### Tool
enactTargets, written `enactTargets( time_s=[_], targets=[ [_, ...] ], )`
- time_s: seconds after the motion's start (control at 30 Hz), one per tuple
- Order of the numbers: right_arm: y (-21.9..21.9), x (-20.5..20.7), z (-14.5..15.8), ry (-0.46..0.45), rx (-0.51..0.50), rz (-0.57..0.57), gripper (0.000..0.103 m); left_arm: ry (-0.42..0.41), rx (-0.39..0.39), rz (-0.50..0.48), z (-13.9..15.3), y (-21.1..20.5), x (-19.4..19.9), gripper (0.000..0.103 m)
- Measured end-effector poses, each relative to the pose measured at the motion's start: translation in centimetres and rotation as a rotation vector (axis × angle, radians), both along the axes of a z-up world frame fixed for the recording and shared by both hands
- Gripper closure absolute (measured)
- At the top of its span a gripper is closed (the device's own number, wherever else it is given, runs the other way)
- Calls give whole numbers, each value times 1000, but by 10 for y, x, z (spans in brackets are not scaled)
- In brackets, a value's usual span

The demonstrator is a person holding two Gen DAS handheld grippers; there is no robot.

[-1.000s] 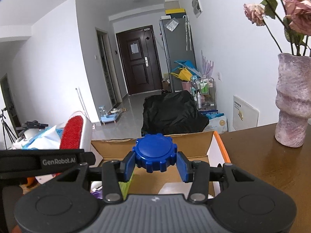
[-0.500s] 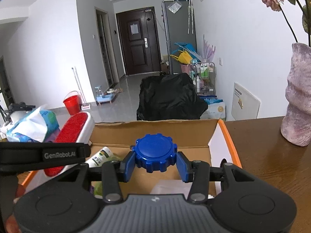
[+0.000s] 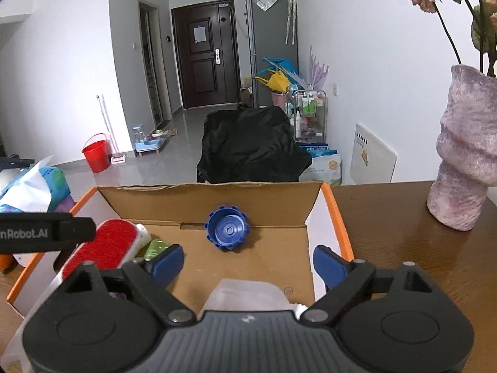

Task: Organize rigid objects
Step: 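Carry the red brush and blue cap over the cardboard box with both tools, then open both tools to drop the red brush and blue cap into the box, then withdraw both tools from the box toward the white cap and tape roll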

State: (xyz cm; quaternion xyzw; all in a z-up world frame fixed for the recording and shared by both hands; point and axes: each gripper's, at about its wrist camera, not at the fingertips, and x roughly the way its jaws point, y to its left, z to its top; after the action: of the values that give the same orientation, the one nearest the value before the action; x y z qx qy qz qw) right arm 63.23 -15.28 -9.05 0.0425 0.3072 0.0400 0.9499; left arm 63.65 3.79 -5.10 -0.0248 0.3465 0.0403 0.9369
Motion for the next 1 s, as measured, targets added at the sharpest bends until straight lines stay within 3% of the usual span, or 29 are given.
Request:
enactTargets(
  time_s=[0.4,1.0],
  targets=[
    [0,-6,2,-10,-18,7,6,-9,-2,0,3,6,-11,0],
    [-5,-67,18,-94,-30,10,0,-124,-25,-40,20,6,-80,0]
  ],
)
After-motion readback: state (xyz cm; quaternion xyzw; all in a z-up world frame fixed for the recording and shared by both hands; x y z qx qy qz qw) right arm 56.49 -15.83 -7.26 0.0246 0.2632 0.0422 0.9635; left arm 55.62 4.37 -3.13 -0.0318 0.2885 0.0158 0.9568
